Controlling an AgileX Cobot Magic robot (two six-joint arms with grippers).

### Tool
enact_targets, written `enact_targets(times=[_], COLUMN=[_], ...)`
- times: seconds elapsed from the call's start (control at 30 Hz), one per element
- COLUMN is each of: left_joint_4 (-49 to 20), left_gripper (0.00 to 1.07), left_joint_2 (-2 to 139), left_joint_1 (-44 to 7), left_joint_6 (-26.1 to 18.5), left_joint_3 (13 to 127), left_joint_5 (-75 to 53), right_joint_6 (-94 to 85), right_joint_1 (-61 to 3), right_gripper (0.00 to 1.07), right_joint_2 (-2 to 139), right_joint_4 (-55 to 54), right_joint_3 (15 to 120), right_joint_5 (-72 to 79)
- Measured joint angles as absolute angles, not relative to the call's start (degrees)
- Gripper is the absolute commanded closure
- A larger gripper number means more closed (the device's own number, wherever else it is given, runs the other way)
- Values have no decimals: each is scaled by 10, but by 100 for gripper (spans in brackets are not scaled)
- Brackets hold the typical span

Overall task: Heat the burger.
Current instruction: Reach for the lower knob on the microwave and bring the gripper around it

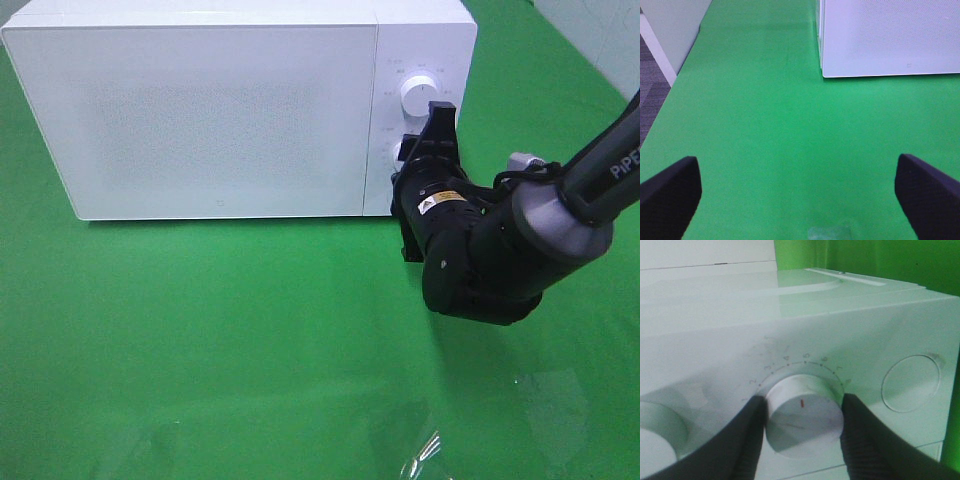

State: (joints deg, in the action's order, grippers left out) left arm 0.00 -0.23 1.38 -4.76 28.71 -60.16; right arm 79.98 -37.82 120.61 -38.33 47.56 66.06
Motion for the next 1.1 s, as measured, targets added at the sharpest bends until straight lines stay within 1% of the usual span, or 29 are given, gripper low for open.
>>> enact_targets(times=[0.23, 0.27, 0.3, 0.33, 0.37, 0.4, 0.43, 0.47, 0.5, 0.53, 0.57, 0.6, 0.67, 0.77, 0.83, 0.97, 1.1], left_joint_4=[0, 0, 0, 0, 0, 0, 0, 0, 0, 0, 0, 0, 0, 0, 0, 0, 0], left_gripper=[9, 9, 9, 9, 9, 9, 9, 9, 9, 9, 9, 9, 9, 9, 9, 9, 9], left_joint_2=[-2, -2, -2, -2, -2, -2, -2, -2, -2, -2, -2, -2, -2, -2, -2, -2, -2], left_joint_1=[14, 14, 14, 14, 14, 14, 14, 14, 14, 14, 14, 14, 14, 14, 14, 14, 14], left_joint_6=[-48, -48, -48, -48, -48, -48, -48, -48, -48, -48, -48, -48, -48, -48, -48, -48, -48], left_joint_3=[287, 287, 287, 287, 287, 287, 287, 287, 287, 287, 287, 287, 287, 287, 287, 287, 287], left_joint_5=[-602, -602, -602, -602, -602, -602, -602, -602, -602, -602, -602, -602, -602, -602, -602, -602, -602], right_joint_6=[790, 786, 786, 785, 785, 784, 784, 784, 782, 782, 780, 780, 761, 754, 721, 704, 696], right_joint_1=[-378, -378, -378, -378, -378, -378, -378, -378, -378, -378, -378, -378, -378, -378, -389, -390, -390], right_gripper=[104, 100, 100, 96, 96, 91, 88, 88, 82, 82, 73, 73, 57, 54, 44, 40, 40], right_joint_2=[1206, 1206, 1206, 1206, 1206, 1206, 1206, 1206, 1206, 1206, 1206, 1206, 1206, 1206, 1204, 1203, 1201], right_joint_4=[-383, -384, -384, -386, -386, -386, -386, -386, -386, -386, -386, -386, -387, -387, -342, -342, -339], right_joint_3=[476, 476, 476, 476, 476, 476, 476, 476, 476, 476, 476, 476, 476, 477, 488, 488, 486], right_joint_5=[661, 661, 661, 661, 661, 661, 661, 661, 661, 661, 661, 661, 661, 659, 651, 645, 640])
